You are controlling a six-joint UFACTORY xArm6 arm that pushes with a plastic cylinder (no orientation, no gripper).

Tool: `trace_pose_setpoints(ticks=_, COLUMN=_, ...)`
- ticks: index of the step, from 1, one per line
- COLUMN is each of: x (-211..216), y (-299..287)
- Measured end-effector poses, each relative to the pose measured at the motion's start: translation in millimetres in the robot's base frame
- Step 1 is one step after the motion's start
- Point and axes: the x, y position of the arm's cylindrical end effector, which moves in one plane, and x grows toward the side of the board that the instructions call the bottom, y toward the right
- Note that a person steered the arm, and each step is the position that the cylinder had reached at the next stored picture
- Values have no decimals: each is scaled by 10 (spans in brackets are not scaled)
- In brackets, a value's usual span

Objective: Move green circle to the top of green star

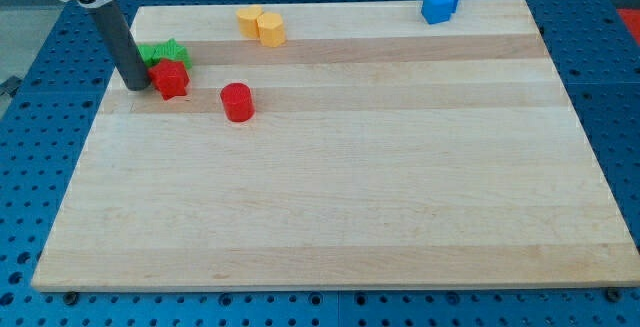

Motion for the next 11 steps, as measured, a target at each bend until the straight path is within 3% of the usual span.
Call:
trace_pose_setpoints(ticks=2, x=-108, y=123)
trace_pose_setpoints(ticks=5, x=208, y=-270)
trace_pose_setpoints(ticks=6, x=-189, y=-241)
trace_pose_setpoints(ticks=10, x=-659, y=-181)
trace_pose_setpoints(ticks=11, x=-610, y=-183)
